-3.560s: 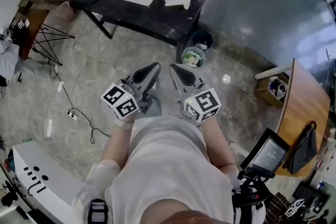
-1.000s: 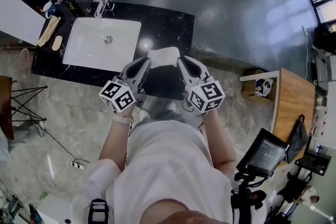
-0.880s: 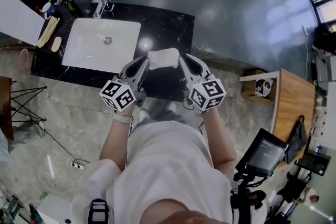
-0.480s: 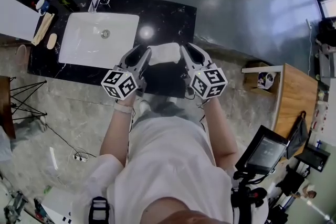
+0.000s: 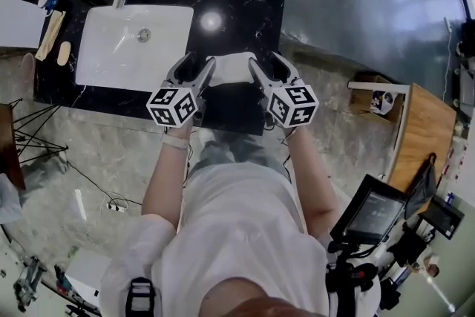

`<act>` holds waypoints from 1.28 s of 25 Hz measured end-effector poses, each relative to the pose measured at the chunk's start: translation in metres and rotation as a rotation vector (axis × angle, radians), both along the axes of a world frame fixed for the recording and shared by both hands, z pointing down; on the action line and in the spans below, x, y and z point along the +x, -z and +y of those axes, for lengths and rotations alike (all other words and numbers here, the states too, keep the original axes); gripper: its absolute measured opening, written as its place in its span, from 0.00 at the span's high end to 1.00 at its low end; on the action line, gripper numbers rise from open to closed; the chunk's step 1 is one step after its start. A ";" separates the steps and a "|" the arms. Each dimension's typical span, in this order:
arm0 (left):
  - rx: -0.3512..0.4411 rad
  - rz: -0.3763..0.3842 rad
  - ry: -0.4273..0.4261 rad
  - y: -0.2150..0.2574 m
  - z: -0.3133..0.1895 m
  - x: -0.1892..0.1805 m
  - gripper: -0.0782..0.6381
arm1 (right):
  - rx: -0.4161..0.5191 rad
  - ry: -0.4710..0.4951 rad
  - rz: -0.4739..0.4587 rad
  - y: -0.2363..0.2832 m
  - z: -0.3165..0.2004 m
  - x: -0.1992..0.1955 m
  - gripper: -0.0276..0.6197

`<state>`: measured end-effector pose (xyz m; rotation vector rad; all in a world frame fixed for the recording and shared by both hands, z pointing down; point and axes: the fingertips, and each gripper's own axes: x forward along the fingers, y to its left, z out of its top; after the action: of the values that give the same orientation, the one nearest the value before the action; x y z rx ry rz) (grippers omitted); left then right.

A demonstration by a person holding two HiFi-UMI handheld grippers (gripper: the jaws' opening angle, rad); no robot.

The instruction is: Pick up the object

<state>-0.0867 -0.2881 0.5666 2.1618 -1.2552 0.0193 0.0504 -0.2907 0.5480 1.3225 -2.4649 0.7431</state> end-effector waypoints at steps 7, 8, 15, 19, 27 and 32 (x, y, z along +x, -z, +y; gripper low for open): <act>-0.100 -0.036 -0.025 -0.033 -0.003 0.012 0.54 | -0.093 -0.006 0.011 -0.041 -0.007 -0.003 0.58; -0.114 -0.040 -0.034 -0.038 -0.003 0.015 0.54 | -0.105 -0.005 0.012 -0.046 -0.007 -0.003 0.58; -0.190 -0.053 -0.045 -0.064 0.003 0.019 0.52 | -0.172 -0.018 -0.008 -0.070 -0.005 -0.006 0.57; -0.200 -0.056 -0.053 -0.067 0.006 0.024 0.52 | -0.208 -0.028 -0.050 -0.075 -0.003 -0.009 0.57; -0.205 -0.125 -0.060 -0.072 0.009 0.031 0.52 | -0.278 -0.081 -0.086 -0.088 0.002 -0.016 0.57; -0.202 -0.144 -0.032 -0.073 0.013 0.031 0.52 | -0.257 -0.108 -0.039 -0.090 0.004 -0.017 0.57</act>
<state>-0.0558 -0.2755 0.6399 2.0339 -1.2405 0.3074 0.0337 -0.2869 0.6384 1.3611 -2.2473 1.0800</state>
